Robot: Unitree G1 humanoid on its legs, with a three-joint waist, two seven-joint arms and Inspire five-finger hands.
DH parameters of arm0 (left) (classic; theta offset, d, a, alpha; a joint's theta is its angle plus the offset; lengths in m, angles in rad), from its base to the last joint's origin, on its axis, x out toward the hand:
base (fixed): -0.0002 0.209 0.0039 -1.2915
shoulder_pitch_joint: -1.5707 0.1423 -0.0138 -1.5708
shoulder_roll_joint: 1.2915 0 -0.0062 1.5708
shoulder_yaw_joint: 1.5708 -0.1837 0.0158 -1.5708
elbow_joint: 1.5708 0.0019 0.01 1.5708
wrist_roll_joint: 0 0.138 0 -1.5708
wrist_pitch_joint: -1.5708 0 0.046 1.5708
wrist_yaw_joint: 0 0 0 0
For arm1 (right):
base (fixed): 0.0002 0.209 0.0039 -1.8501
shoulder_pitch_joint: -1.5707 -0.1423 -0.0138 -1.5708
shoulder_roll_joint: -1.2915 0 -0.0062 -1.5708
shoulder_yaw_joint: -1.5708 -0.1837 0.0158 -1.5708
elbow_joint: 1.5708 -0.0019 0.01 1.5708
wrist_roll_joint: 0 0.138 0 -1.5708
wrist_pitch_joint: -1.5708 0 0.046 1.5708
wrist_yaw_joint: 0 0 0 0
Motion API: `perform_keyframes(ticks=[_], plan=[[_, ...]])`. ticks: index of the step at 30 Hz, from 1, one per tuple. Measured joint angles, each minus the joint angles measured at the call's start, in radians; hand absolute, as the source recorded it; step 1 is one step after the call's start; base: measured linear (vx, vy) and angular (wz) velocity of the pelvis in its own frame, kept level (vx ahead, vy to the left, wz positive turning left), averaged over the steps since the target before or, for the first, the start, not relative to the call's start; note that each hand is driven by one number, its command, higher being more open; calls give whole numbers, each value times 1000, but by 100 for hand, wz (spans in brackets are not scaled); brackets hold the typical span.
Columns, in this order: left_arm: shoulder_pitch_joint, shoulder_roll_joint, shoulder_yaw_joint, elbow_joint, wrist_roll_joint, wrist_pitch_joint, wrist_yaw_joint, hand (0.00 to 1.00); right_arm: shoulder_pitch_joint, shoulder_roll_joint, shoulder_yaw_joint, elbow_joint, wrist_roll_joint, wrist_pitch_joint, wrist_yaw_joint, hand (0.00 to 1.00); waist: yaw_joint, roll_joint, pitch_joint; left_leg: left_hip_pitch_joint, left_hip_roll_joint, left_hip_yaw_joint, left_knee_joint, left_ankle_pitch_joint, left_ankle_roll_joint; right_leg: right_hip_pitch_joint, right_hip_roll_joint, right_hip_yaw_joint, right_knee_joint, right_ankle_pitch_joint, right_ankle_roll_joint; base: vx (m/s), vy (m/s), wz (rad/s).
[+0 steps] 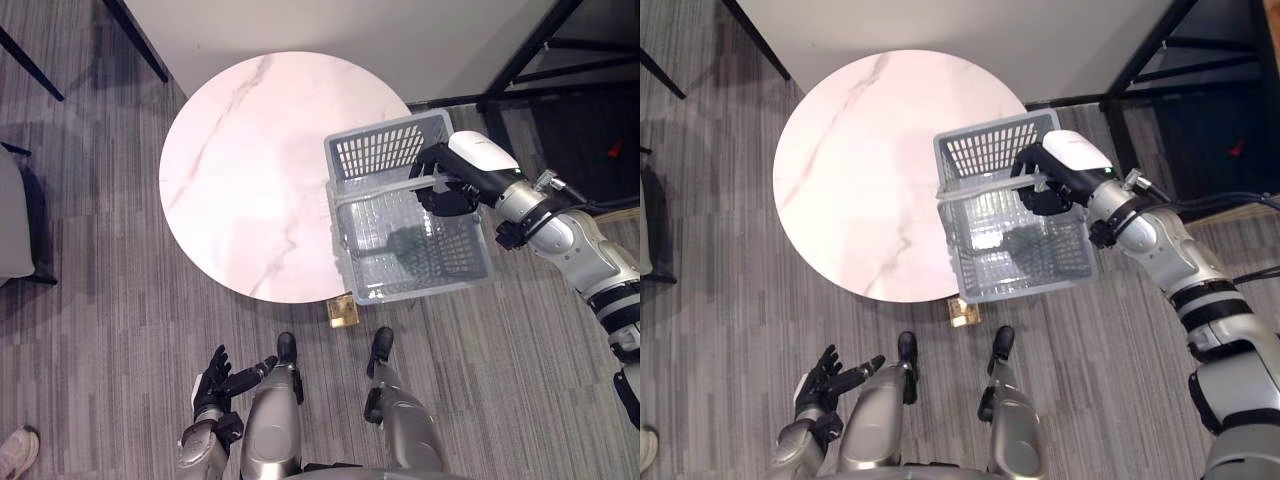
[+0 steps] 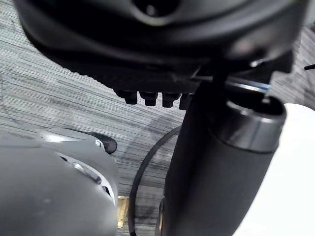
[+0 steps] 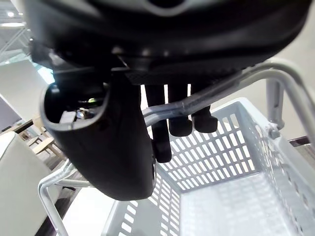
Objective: Pick vegetable in the basket
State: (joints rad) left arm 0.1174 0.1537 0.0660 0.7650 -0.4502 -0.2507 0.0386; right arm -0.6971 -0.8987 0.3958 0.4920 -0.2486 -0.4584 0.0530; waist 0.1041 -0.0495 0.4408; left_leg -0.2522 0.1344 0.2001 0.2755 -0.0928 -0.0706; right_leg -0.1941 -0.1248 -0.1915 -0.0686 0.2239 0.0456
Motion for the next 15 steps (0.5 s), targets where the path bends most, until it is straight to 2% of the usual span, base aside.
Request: perform_keyframes(ticks=[4,9,12,15], plan=[[29,2,2,15,33,1,10,100,112,20,-40,-27,106,5,78,0,-16,-22,-63,20,-4,5,-30,13,-6,5,-1,2,-6,0,0,0,9,0],[40,-7,39,73,111,0,22,100,209,76,-121,-108,225,56,184,0,-37,-22,-120,61,-4,13,-62,28,-15,33,1,11,-16,-8,6,-22,-2,-2],[74,-7,45,87,132,0,27,100,249,86,-126,-176,285,80,258,0,-58,-22,-162,83,-4,16,-93,36,-26,42,3,17,-17,-20,7,-39,-9,-3],[102,-12,47,101,138,0,27,100,284,103,-142,-217,304,115,324,0,-60,-21,-196,116,-2,25,-121,43,-33,56,8,25,-17,-29,14,-4,-8,-9]])
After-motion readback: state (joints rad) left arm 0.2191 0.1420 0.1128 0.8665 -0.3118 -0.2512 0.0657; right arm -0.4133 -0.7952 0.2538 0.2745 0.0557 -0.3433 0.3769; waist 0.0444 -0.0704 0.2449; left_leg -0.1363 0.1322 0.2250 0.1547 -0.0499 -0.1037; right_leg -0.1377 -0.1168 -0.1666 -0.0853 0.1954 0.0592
